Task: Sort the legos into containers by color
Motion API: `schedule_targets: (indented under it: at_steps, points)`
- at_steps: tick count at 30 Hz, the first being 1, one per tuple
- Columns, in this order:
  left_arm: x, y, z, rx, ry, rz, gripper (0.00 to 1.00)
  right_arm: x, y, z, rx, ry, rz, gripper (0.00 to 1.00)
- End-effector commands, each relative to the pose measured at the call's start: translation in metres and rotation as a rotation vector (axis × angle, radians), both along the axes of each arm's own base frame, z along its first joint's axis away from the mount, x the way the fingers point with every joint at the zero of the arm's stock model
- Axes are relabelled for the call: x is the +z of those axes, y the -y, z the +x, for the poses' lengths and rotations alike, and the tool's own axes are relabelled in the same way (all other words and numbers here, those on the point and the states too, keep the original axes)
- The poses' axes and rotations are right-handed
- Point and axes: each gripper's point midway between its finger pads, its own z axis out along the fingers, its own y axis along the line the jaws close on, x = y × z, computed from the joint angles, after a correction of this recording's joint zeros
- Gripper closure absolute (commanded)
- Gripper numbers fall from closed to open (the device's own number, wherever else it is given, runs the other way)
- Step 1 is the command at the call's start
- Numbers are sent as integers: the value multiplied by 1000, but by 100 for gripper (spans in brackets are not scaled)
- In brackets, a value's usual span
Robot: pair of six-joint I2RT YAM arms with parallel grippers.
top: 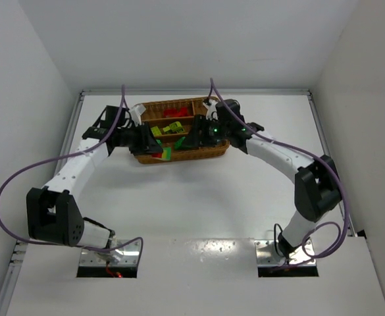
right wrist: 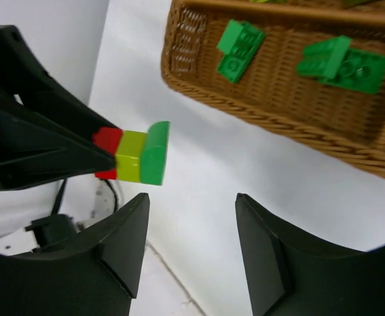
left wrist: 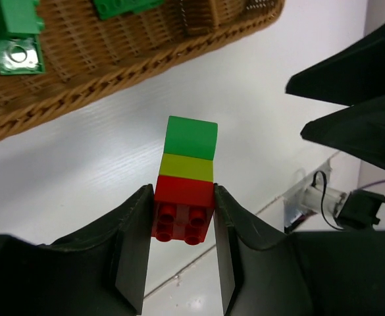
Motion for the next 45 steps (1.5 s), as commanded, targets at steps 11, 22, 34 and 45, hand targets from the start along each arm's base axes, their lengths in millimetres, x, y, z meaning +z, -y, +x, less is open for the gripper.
schedule_targets:
  at_steps: [11,22,34,45]
  points:
    - [54,37,-24,-323,159,-426,100,41,-15,-31,260,40,308,18]
    - [65,43,-33,-437,174,-502,100,62,-24,-64,498,79,410,15]
    - [72,41,-30,-435,203,-497,100,51,-37,-71,560,53,419,45]
    - [71,40,-29,-424,197,-495,100,57,-42,-69,531,80,429,84]
